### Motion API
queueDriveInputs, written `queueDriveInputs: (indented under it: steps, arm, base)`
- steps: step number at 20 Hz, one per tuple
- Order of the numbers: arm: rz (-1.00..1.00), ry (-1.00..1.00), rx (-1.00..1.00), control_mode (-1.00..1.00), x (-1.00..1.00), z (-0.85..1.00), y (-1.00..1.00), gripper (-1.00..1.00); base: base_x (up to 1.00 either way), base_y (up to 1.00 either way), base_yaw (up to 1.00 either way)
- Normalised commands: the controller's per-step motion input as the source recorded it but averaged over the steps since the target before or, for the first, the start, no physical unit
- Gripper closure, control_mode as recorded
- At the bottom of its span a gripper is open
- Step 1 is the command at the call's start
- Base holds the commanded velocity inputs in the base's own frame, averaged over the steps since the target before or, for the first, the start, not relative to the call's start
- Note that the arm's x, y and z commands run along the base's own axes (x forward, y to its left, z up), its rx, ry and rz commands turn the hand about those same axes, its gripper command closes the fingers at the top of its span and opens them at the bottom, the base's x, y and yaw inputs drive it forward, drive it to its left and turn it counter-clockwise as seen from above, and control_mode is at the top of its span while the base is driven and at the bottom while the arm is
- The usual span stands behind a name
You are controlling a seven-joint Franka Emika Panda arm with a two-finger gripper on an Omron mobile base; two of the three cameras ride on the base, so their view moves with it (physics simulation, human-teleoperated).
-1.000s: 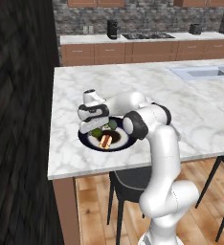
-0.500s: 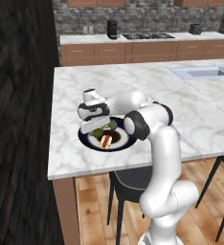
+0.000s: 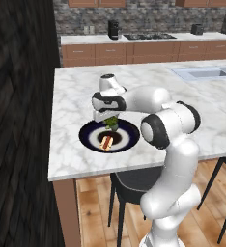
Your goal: Place one cooked food and one vegetable from the large plate to each tupperware container.
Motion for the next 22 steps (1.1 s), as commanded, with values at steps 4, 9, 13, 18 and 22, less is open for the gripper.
queueDriveInputs:
  steps: [4,9,13,18,22]
  arm:
    - [0.0,-0.22,0.03,-1.0,-0.43,0.59,-1.0,1.0]
    - [-0.01,-0.19,0.04,-1.0,-0.61,0.59,-1.0,1.0]
    - [-0.09,-0.03,0.04,-1.0,-0.39,0.19,-1.0,1.0]
    - [-0.06,0.09,0.25,-1.0,0.0,-0.01,-1.0,1.0]
    - [-0.12,0.23,0.07,-1.0,0.3,-0.18,-0.92,1.0]
  base:
    - [0.0,0.0,0.0]
    - [0.0,0.0,0.0]
    - [0.0,0.0,0.0]
    - [0.0,0.0,0.0]
    - [0.0,0.0,0.0]
